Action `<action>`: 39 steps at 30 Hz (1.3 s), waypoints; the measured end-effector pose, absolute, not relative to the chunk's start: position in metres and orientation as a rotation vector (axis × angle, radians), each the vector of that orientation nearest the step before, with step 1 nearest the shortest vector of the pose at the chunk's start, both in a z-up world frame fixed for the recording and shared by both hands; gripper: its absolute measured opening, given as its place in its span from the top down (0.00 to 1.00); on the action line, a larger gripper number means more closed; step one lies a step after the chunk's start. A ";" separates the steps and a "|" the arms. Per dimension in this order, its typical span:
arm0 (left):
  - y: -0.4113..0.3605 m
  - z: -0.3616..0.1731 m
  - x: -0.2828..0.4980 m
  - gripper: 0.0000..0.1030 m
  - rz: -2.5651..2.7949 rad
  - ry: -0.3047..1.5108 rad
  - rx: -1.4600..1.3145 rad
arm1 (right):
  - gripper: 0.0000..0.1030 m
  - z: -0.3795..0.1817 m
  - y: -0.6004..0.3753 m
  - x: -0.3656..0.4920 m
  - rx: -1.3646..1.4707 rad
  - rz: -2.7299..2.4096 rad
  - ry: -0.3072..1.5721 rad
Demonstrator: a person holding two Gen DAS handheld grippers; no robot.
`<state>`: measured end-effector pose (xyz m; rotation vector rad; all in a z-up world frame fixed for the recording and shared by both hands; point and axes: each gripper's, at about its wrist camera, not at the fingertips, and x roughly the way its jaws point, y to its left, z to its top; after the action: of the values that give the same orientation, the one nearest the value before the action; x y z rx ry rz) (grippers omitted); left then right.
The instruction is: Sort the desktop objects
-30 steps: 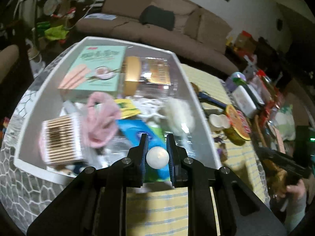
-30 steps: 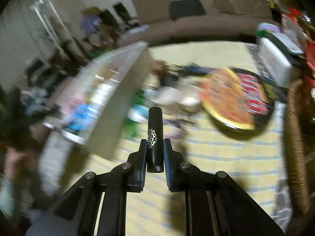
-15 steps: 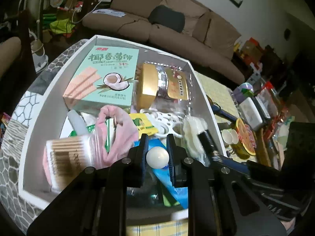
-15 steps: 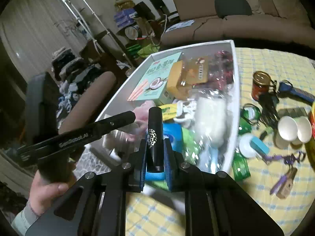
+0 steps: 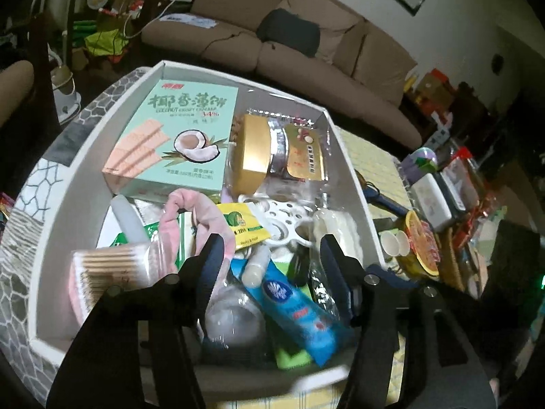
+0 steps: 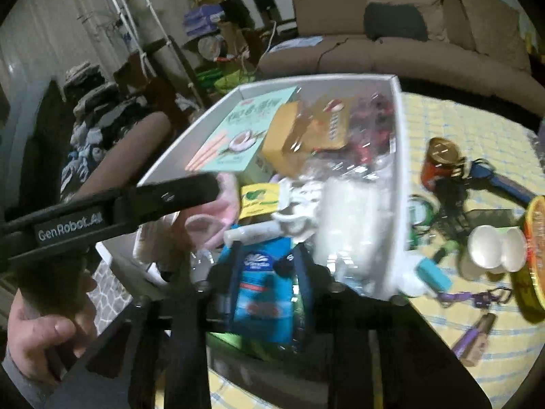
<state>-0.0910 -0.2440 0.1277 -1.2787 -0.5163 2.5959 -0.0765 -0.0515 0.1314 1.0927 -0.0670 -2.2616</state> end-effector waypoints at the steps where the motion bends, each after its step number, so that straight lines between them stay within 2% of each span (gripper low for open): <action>1: -0.242 0.131 -0.086 0.43 2.599 -0.501 -1.274 | 0.67 0.136 -0.043 -0.074 1.085 -2.271 -0.070; 3: -0.236 0.138 -0.074 0.39 2.605 -0.474 -1.254 | 0.65 0.147 -0.018 -0.067 1.067 -2.305 -0.066; 6: -0.217 0.146 -0.056 0.28 2.599 -0.428 -1.210 | 0.53 0.158 0.024 -0.056 1.057 -2.377 -0.051; 10: -0.168 0.151 -0.031 0.28 2.560 -0.328 -1.149 | 0.49 0.157 0.090 -0.043 1.084 -2.485 -0.056; 21: -0.041 0.137 0.003 0.27 2.456 -0.140 -1.104 | 0.48 0.119 0.203 -0.015 1.194 -2.552 -0.270; 27: -0.003 0.127 0.009 0.18 2.498 -0.082 -1.111 | 0.48 0.104 0.221 -0.009 1.211 -2.565 -0.288; 29: 0.006 0.123 0.008 0.10 2.498 -0.089 -1.126 | 0.46 0.100 0.228 -0.007 1.216 -2.566 -0.303; 30: 0.009 0.120 0.006 0.01 2.498 -0.092 -1.135 | 0.45 0.099 0.232 -0.007 1.215 -2.568 -0.312; 31: 0.013 0.118 0.005 0.00 2.492 -0.099 -1.142 | 0.40 0.098 0.235 -0.006 1.213 -2.570 -0.318; 32: 0.018 0.116 0.003 0.00 2.480 -0.101 -1.157 | 0.28 0.099 0.238 -0.007 1.209 -2.575 -0.323; 34: 0.026 0.111 -0.001 0.00 2.465 -0.106 -1.179 | 0.13 0.100 0.245 -0.005 1.184 -2.598 -0.337; 39: 0.037 0.102 -0.019 0.00 2.444 -0.167 -1.206 | 0.13 0.102 0.269 -0.017 1.157 -2.568 -0.505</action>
<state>-0.0190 0.0373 0.1024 -1.2062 -0.1667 2.4441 -0.0172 0.2691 0.1021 1.1572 -0.5046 -2.5676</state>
